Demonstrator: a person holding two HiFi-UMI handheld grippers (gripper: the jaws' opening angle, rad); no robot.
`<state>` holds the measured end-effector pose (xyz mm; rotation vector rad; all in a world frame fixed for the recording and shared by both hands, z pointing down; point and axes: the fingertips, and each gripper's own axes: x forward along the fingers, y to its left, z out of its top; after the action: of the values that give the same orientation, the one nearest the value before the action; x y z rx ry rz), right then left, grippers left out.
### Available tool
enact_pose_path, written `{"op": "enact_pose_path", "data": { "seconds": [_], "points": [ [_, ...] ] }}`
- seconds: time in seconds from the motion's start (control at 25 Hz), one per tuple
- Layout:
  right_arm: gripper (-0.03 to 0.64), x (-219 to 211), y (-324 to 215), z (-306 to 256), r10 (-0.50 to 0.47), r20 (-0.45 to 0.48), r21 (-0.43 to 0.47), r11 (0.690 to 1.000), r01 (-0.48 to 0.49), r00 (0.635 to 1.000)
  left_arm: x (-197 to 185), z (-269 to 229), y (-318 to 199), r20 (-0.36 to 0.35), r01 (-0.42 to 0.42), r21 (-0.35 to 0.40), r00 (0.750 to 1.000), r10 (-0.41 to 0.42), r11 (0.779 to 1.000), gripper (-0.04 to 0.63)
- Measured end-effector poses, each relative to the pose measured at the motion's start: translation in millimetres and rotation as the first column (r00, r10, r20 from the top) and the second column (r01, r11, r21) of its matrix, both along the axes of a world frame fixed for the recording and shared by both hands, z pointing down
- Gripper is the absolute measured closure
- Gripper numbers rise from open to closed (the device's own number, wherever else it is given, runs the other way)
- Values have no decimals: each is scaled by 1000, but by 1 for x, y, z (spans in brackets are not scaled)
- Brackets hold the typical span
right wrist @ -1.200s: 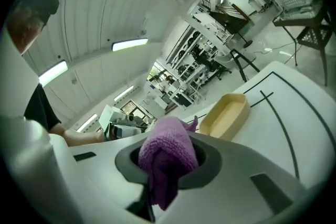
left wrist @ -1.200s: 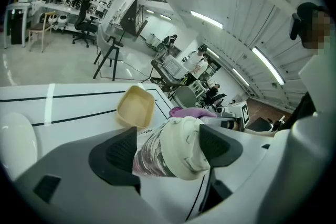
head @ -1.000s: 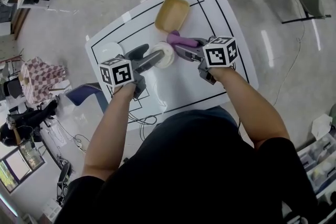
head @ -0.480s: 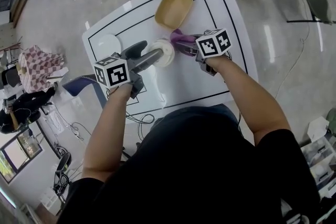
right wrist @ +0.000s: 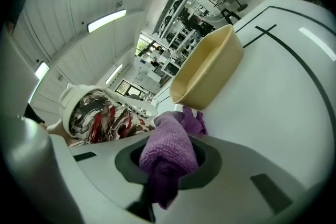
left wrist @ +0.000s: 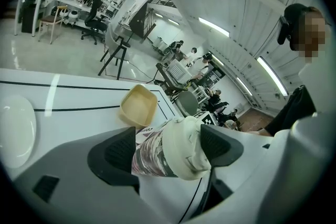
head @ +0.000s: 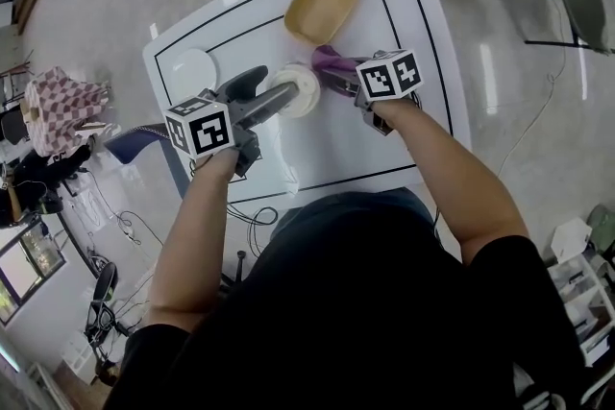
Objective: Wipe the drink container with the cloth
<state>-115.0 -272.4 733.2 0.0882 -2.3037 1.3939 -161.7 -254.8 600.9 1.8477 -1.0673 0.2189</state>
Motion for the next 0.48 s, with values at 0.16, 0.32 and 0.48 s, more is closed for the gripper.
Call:
{"op": "enact_pose_path", "data": {
  "seconds": [0.16,0.32,0.48],
  "points": [
    [531,0,-1,-1,4,-18,16,1000,-3,1000,-1,-1,-1,9,3,3,1000,-3,1000,189],
    [529,5,0,-5,46,-70,44,998,-43,996,-2,-1,1,27,-8,13,1000,7,1000,190],
    [529,20,12,-22,69,-137,87,995,-58,988,-1,-10,10,45,-39,66,998,36,997,195]
  ]
}}
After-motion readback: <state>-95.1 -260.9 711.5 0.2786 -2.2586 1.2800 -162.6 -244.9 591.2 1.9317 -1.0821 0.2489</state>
